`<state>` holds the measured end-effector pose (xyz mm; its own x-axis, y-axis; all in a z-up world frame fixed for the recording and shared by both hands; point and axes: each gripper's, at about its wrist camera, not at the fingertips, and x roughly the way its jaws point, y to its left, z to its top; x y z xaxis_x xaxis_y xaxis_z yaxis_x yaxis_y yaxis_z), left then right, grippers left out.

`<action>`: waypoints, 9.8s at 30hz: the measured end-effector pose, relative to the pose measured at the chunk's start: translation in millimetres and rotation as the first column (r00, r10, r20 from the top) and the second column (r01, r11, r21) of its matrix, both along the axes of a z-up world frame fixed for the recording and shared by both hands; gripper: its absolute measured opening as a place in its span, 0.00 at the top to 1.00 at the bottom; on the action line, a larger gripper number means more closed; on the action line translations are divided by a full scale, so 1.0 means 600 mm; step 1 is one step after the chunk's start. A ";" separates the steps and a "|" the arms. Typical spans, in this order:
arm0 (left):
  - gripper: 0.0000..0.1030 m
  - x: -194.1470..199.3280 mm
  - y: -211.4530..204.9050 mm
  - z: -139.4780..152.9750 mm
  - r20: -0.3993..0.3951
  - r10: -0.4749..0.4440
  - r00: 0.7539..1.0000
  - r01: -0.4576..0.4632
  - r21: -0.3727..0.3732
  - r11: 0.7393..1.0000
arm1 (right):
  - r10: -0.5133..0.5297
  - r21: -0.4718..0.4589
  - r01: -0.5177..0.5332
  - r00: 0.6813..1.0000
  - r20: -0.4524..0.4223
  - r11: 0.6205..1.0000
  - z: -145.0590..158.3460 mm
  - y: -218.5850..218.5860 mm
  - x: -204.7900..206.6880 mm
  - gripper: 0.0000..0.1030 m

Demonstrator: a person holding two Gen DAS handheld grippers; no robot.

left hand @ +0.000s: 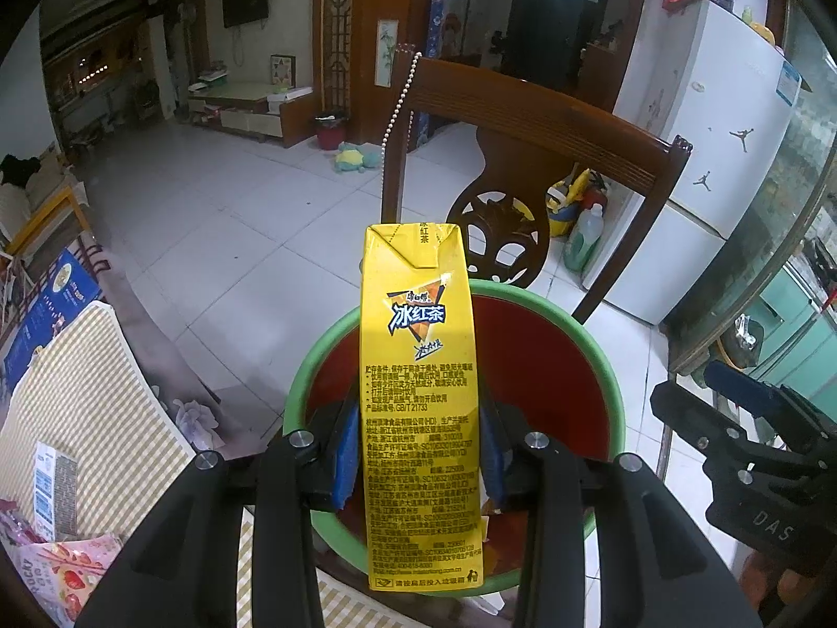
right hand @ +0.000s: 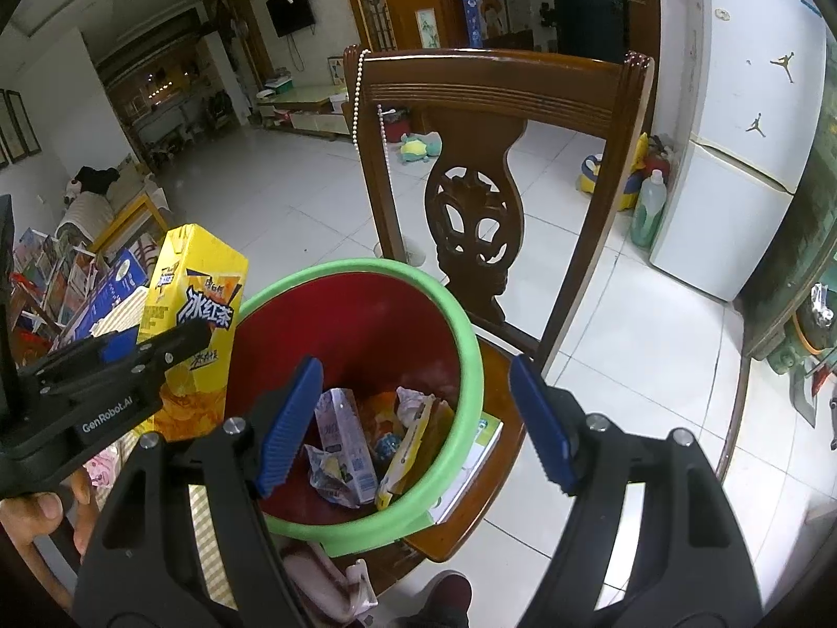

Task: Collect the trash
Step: 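Open both grippers to drop the juice box and wrappers into the bucket, then move both tools back over the table toward the remaining trash, then grasp the clear plastic water bottle with the right gripper, then grasp the white patterned paper cup with the left gripper while the right gripper holds the bottle, then carry the paper cup and water bottle over the red bucket with both grippers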

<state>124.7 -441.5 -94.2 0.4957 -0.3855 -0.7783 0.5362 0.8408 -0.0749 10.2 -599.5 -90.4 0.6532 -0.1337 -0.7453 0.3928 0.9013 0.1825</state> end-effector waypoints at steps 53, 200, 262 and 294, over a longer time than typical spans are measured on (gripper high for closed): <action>0.30 -0.145 0.599 -0.021 -0.095 0.586 0.805 -0.592 -0.050 0.805 | 0.568 0.209 -0.535 0.807 -0.159 0.819 -0.029 0.457 0.106 0.14; 0.41 -0.028 1.016 -0.197 -0.499 0.733 0.461 -0.876 -0.123 0.467 | 0.800 0.239 -0.855 0.284 -0.528 0.461 -0.162 0.903 0.163 0.45; 0.61 -0.016 1.006 -0.204 -0.436 0.691 0.576 -0.804 -0.152 0.575 | 0.794 0.178 -0.845 0.373 -0.480 0.505 -0.166 0.936 0.117 0.54; 0.61 -0.125 0.765 0.041 -0.069 0.530 0.845 -0.532 -0.213 0.820 | 0.594 -0.022 -0.595 0.803 -0.037 0.803 0.084 0.664 0.018 0.54</action>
<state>49.9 17.8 -69.5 0.6678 -0.2221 -0.7105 0.0104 0.9572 -0.2894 20.8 -201.2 -39.8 0.5917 0.2513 -0.7660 -0.2178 0.9647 0.1483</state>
